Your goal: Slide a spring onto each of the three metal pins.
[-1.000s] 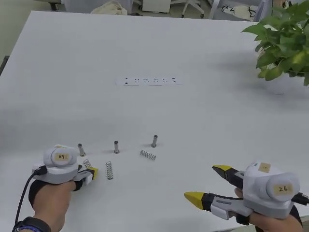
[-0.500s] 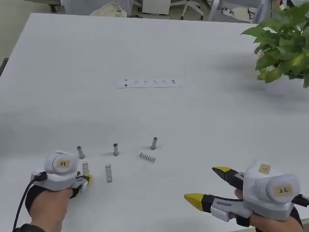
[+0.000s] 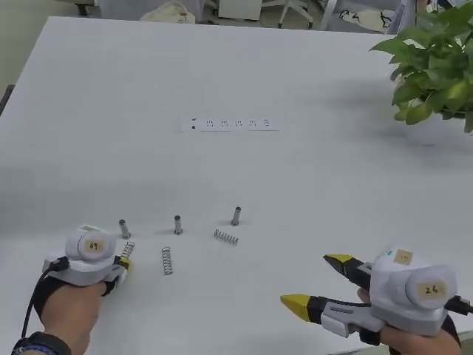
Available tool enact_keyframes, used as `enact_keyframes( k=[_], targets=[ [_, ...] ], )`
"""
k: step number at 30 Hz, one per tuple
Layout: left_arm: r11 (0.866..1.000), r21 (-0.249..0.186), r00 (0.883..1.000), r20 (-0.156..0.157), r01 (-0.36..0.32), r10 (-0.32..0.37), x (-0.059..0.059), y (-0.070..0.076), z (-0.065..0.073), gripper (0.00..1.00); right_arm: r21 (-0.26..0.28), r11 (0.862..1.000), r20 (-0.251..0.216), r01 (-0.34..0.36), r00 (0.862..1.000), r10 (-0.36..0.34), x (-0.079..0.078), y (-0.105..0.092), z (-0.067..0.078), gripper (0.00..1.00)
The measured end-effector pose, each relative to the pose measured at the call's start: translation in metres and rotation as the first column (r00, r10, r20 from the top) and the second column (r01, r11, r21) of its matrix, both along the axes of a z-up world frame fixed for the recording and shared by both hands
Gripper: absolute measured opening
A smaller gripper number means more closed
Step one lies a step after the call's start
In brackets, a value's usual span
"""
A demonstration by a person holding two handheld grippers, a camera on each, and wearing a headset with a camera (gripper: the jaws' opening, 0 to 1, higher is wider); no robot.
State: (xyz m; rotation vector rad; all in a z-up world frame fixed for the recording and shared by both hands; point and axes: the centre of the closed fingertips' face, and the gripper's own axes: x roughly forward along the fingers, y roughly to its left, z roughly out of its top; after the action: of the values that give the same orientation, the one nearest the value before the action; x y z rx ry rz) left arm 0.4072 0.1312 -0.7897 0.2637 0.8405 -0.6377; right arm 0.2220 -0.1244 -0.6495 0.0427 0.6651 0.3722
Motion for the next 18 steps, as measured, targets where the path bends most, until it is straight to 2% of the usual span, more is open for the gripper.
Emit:
enact_keyframes(
  k=[3,5,11,18],
  targets=[
    [1.000,0.002,1.000,0.000,0.013,-0.013,0.001,0.000,0.000,0.03,0.000,1.000,0.003,0.006,1.000,-0.006,0.000,-0.002,0.001,0.68],
    [1.000,-0.023,1.000,-0.017,0.001,-0.001,0.000,0.000,0.001,0.03,-0.003,1.000,0.003,0.006,1.000,-0.006,0.000,-0.002,0.001,0.68],
    [0.999,-0.042,1.000,-0.001,0.031,-0.031,-0.006,0.000,0.013,0.02,-0.001,1.000,0.007,0.008,1.000,-0.008,0.001,-0.001,0.001,0.68],
    [0.996,-0.029,0.996,0.031,0.084,-0.083,-0.017,0.005,0.029,0.02,0.007,1.000,0.008,-0.005,1.000,0.005,0.002,0.006,-0.001,0.68]
  ],
)
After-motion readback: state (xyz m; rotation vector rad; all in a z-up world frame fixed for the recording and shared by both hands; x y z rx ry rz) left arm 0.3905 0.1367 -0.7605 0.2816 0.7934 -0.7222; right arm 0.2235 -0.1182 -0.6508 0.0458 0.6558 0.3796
